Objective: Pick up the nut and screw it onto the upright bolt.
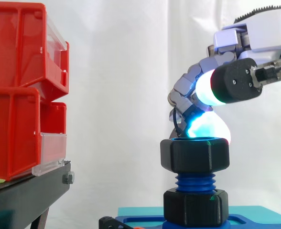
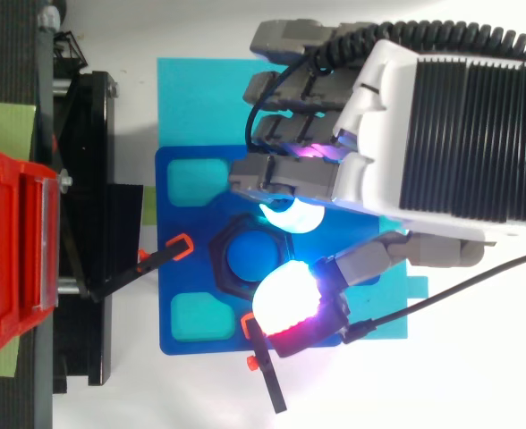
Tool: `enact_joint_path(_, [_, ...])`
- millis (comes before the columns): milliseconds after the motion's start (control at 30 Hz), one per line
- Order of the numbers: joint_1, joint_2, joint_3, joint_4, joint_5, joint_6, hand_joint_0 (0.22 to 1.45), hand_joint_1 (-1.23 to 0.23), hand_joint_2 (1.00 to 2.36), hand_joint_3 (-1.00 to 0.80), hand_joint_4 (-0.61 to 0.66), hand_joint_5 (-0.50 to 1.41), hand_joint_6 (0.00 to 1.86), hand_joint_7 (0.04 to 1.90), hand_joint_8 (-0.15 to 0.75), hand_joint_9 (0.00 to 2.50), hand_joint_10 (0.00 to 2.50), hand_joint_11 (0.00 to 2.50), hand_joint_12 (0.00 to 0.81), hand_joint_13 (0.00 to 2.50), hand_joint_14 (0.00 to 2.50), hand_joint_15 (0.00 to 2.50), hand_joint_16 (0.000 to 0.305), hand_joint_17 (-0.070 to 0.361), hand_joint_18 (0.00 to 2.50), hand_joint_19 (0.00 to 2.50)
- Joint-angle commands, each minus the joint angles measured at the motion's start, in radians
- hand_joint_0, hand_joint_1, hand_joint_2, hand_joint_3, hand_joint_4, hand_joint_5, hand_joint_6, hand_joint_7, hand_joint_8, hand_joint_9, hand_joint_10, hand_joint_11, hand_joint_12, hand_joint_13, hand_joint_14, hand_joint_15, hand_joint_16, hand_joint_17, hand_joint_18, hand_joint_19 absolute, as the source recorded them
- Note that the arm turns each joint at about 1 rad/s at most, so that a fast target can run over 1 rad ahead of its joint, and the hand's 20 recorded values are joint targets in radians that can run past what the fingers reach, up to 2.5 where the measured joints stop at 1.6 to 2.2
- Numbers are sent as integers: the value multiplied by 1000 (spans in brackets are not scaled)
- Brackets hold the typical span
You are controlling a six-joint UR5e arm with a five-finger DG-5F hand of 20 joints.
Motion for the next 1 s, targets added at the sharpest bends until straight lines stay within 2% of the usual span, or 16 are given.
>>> enact_joint_path(0, [-5, 1, 22, -23, -8, -4, 523, -276, 1000, -500, 145, 84, 519, 1420, 258, 1345, 0, 0, 230, 853, 0, 0, 26, 57, 588, 0])
enact_joint_path(100, [-9, 0, 51, -60, -8, -10, 513, -241, 1000, -500, 173, 70, 500, 1423, 276, 1348, 0, 15, 238, 850, 0, 0, 26, 60, 583, 0])
enact_joint_path(133, [-9, 0, 51, -60, -8, -10, 503, -202, 1000, -500, 207, 42, 502, 1343, 288, 1320, 0, 24, 255, 829, 0, 0, 29, 65, 544, 0])
enact_joint_path(167, [-11, 0, 68, -77, -8, -15, 503, -193, 1000, -500, 236, 26, 503, 1325, 292, 1308, 0, 37, 267, 822, 0, 0, 30, 67, 526, 0])
enact_joint_path(233, [-9, 1, 79, -93, -8, -20, 497, -163, 1000, -500, 248, -6, 504, 1238, 298, 1259, 1, 53, 277, 803, 0, 0, 31, 70, 516, 0])
enact_joint_path(267, [-11, 1, 88, -104, -8, -24, 494, -155, 1000, -500, 265, -31, 505, 1139, 294, 1216, 1, 43, 284, 787, 0, 0, 32, 73, 491, 0])
enact_joint_path(367, [-11, 0, 91, -106, -8, -29, 487, -145, 1000, -500, 279, -82, 504, 978, 294, 1116, 0, 26, 301, 735, 0, 0, 36, 80, 459, 0])
enact_joint_path(567, [-8, -2, 91, -90, -10, -33, 477, -126, 1000, -500, 221, -127, 502, 749, 280, 922, 0, 0, 322, 567, 0, 0, 44, 99, 322, 0])
enact_joint_path(667, [-2, -5, 91, -70, -10, -36, 474, -110, 1000, -500, 212, -138, 502, 699, 256, 806, 0, 0, 334, 501, 0, 0, 45, 102, 253, 0])
enact_joint_path(767, [6, -14, 90, -44, -7, -36, 469, -76, 1000, -500, 190, -151, 502, 649, 250, 681, 0, 0, 348, 349, 0, 0, 47, 105, 77, 0])
enact_joint_path(833, [12, -34, 91, -35, -2, -35, 466, -58, 1000, -500, 184, -157, 501, 631, 243, 574, 0, 0, 356, 249, 0, 0, 48, 108, 0, 0])
enact_joint_path(967, [20, -51, 91, -14, -4, -27, 458, -15, 1000, -500, 160, -168, 501, 616, 229, 413, 0, 0, 375, 113, 0, 0, 50, 112, 0, 0])
